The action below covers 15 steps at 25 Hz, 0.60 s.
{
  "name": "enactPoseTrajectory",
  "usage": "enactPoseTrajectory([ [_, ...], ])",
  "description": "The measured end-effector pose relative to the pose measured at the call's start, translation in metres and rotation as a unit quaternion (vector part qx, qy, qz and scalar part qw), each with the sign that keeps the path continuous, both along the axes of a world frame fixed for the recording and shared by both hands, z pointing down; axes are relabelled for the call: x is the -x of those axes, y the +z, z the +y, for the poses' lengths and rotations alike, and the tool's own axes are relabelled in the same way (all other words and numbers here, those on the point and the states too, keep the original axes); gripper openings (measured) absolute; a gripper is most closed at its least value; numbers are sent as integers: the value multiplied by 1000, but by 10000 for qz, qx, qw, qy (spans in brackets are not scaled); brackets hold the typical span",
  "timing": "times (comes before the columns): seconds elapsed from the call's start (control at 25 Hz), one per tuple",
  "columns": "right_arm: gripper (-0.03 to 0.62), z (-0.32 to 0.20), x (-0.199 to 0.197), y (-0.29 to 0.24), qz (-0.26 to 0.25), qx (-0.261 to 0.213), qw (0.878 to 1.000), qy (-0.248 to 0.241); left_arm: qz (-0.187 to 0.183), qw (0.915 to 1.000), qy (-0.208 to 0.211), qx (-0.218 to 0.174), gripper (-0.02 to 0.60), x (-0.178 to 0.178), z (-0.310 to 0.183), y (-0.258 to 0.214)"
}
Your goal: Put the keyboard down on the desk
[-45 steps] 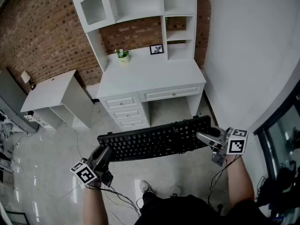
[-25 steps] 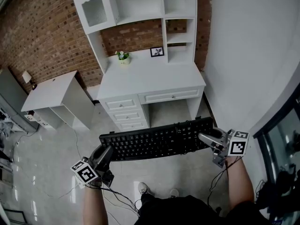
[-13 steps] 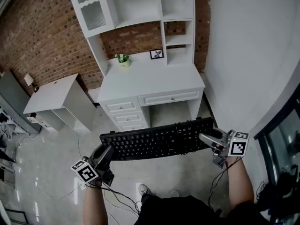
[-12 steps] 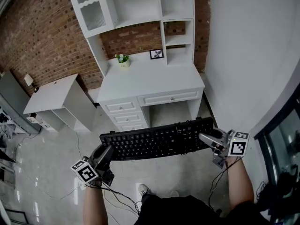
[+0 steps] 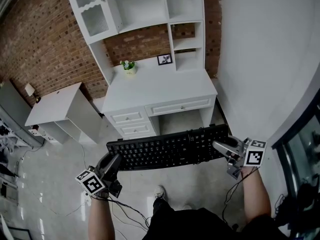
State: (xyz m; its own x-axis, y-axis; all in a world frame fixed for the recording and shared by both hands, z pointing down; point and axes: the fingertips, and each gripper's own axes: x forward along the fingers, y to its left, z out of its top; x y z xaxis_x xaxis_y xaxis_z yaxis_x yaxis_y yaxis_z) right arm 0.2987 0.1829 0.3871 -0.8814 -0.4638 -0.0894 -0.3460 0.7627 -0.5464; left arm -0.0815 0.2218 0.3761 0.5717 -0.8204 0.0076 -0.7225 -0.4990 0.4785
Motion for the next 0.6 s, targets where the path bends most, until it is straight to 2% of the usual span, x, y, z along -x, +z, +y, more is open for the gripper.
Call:
enactPoseTrajectory([
  [0.48,178,-3,-3,8,-52,-114,9998,129,104,9998,79,-114,230,-2,-13,17],
  [0.6,178,-17,4,9,-39,-78,9998,157,116,9998,89,-110,230,4,-29,16],
])
